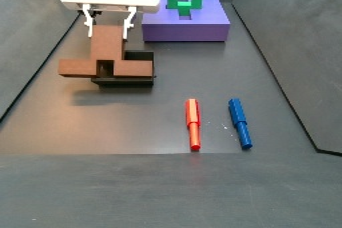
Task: Pick up the brown object. Move up. Place the brown object on the fixture. Regrasp the brown object. Move to above the board. Insert the brown object.
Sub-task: Regrasp the brown object, then move to above the board.
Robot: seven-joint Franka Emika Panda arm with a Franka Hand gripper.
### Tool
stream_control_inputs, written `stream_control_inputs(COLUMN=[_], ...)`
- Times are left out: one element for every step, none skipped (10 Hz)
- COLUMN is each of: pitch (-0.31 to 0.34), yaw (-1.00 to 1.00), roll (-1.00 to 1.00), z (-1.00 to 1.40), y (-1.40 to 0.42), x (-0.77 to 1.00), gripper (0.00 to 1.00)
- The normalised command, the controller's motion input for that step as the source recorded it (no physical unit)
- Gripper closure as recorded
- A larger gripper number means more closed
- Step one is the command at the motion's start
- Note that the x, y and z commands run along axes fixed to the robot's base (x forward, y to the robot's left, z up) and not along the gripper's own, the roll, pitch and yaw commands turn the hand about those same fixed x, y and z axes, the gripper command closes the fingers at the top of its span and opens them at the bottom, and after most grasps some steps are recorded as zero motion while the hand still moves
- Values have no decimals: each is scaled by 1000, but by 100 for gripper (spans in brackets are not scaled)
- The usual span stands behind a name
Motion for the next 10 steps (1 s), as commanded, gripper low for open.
stream_control_inputs(pitch=[0,0,-8,-31,-63,-33,-27,-14,7,30], yaw=[0,0,83,74,56,18,1,-19,-19,-18], roll=[0,0,28,-24,3,10,10,-16,-1,8], z=[0,1400,1400,1400,1400,1400,1400,975,599,296], y=[0,0,21,15,36,13,12,18,8,-18], x=[0,0,14,-24,-16,1,3,7,13,22], gripper=[100,100,100,100,100,100,100,100,100,100])
